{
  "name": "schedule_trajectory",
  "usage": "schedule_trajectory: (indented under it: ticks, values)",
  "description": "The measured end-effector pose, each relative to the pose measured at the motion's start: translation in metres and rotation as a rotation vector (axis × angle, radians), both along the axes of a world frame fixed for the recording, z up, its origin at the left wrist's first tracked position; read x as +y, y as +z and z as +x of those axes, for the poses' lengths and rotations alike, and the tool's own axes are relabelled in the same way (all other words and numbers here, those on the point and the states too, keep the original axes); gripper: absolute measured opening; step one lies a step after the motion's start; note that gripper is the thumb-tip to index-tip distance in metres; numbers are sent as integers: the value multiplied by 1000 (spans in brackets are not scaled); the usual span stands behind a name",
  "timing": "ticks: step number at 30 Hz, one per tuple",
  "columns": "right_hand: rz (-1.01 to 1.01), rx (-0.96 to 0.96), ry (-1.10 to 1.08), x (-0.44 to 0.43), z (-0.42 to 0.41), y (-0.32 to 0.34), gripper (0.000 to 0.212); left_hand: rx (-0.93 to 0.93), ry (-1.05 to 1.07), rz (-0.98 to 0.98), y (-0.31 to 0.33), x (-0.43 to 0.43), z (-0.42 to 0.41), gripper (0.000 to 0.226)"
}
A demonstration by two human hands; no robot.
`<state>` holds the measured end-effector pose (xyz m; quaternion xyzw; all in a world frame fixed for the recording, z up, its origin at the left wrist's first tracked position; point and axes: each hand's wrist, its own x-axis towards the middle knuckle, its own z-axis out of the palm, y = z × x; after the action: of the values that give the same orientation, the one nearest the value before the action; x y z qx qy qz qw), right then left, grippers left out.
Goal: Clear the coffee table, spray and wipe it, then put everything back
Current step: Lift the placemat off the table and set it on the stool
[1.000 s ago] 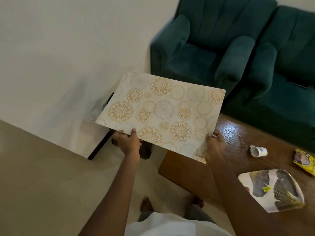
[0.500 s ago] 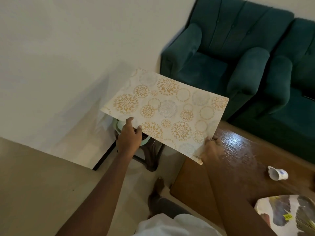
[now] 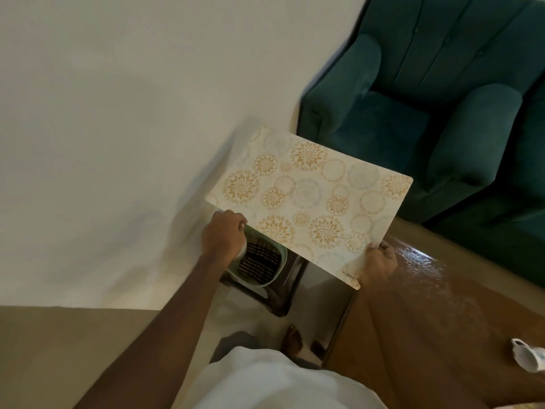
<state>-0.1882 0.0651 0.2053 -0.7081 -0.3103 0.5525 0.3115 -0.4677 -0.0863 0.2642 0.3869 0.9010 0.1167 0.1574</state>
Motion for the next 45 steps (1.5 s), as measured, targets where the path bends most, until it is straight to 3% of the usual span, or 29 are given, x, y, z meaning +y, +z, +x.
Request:
schedule_trajectory:
  ticks: [5,10,15,28,36,45]
  values:
    - [-3,26,-14,19,-33,-1,35,-18,-143,-67,-18,32,-44,30]
    - [60,-32,-186,31,-60,-21,8,-62,-301,-166,-53,63,-94,32]
    - [74,-65,-200,43,-72,-51,10,-45,-534,-291,-95,99,-125,49]
    - [55,30,-256,89,-91,-175,8,87,-885,-249,-212,187,-178,74]
    - [-62,33,-235,74,-86,-265,16,68,-969,-319,-304,189,-193,91]
    - [-88,21,-226,57,-84,-276,7,-95,-936,-300,-309,179,-193,94]
